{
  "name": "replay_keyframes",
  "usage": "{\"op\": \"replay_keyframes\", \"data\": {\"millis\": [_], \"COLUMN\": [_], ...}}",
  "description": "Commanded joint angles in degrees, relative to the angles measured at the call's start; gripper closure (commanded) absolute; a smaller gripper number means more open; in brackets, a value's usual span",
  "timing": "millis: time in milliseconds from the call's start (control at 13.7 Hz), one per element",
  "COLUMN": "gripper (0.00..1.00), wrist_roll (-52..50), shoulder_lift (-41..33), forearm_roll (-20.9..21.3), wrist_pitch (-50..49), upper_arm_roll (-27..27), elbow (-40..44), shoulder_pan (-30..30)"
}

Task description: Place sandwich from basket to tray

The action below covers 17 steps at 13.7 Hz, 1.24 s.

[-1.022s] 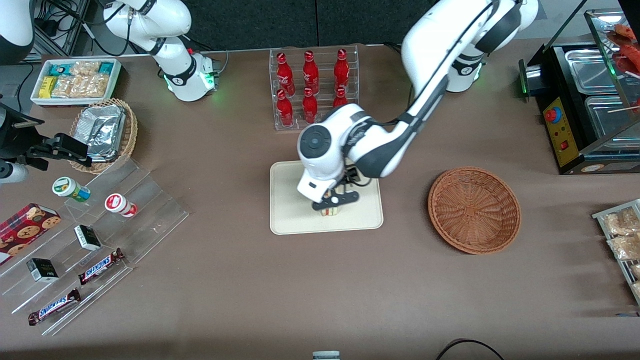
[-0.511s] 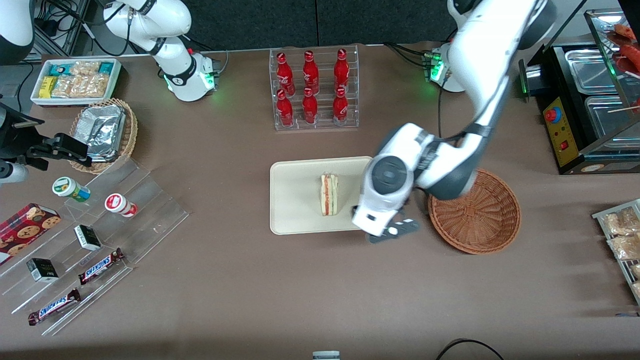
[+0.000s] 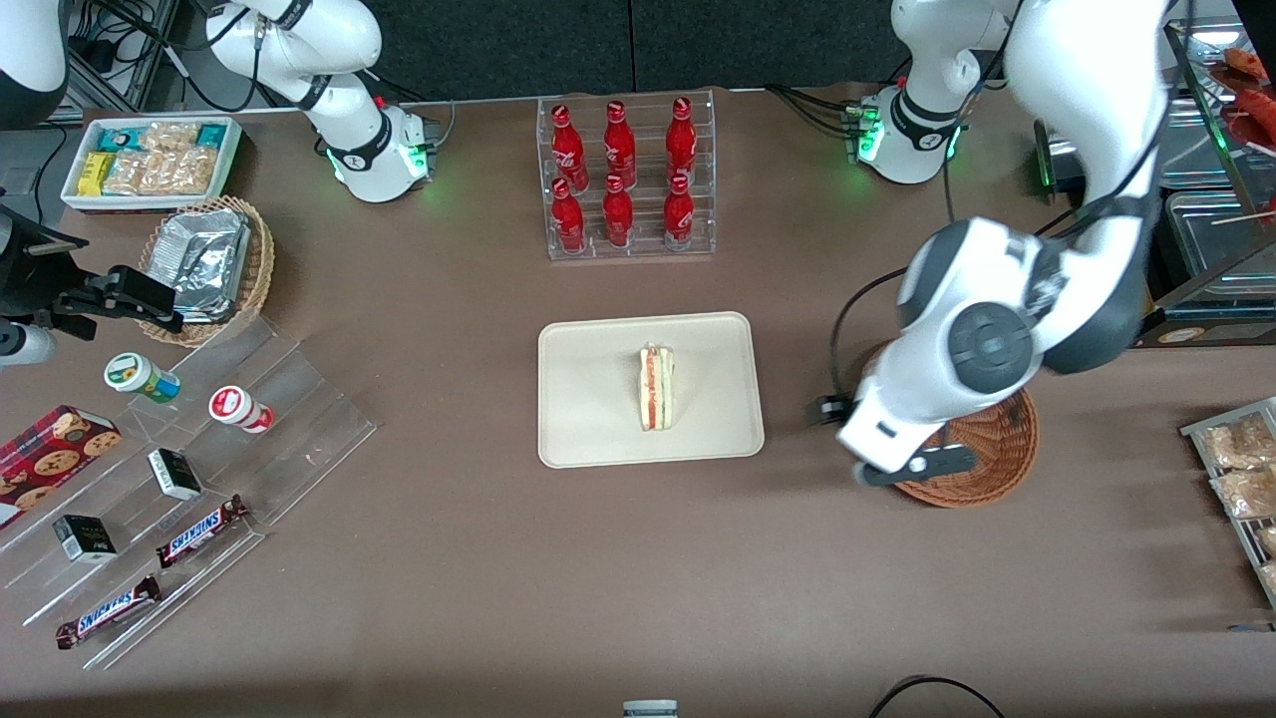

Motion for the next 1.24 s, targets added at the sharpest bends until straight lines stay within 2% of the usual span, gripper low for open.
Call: {"op": "replay_keyframes", "data": {"millis": [0,219,584,949,1168], "gripper": [0.00,0.00,0.00,0.00,0.00], "wrist_roll": [7.79,14.66,15.20,17.49,23.36], "shoulder_lift": [-9.66,-16.33,-24.26,-26.55,-26.38], "forearm_roll": [-2.16,-2.34,-3.30,-3.92,-3.66], "wrist_pitch": [-3.77,-7.03,-17.30,-21.01,-22.34], "upper_arm_roll": [0.23,3.65,10.85,14.46,16.30], "elbow": [-7.52,-9.80,-9.12,-8.41,-7.62], "shoulder_pan": [3.21,3.66,1.03,1.37,2.86]}}
